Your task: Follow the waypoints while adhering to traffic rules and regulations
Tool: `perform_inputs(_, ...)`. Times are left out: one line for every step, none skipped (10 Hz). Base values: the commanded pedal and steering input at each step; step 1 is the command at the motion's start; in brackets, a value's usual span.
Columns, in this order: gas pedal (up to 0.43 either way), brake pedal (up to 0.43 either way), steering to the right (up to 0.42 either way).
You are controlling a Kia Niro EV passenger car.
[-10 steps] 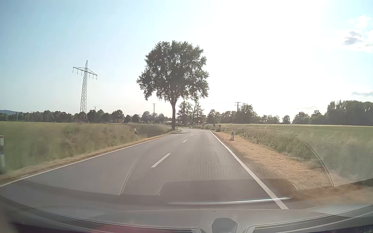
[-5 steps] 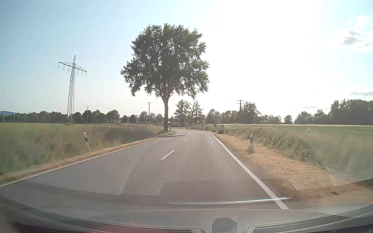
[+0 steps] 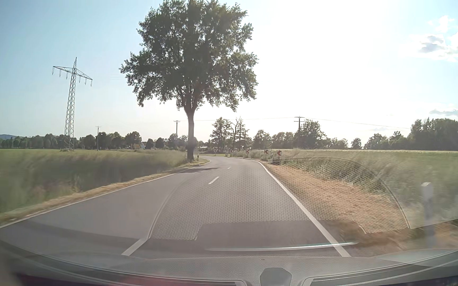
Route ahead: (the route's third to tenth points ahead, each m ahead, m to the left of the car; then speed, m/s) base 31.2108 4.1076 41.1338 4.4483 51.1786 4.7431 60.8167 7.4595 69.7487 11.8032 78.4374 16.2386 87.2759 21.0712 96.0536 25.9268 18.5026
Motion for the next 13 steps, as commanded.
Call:
perform_inputs(0.0, 0.226, 0.011)
perform_inputs(0.0, 0.238, 0.01)
perform_inputs(0.0, 0.256, 0.006)
perform_inputs(0.0, 0.268, 0.005)
perform_inputs(0.0, 0.268, 0.005)
perform_inputs(0.0, 0.28, 0.004)
perform_inputs(0.0, 0.28, -0.001)
perform_inputs(0.0, 0.287, -0.005)
perform_inputs(0.0, 0.287, -0.006)
perform_inputs(0.0, 0.293, -0.006)
perform_inputs(0.0, 0.293, -0.006)
perform_inputs(0.0, 0.299, -0.008)
perform_inputs(0.0, 0.299, -0.011)
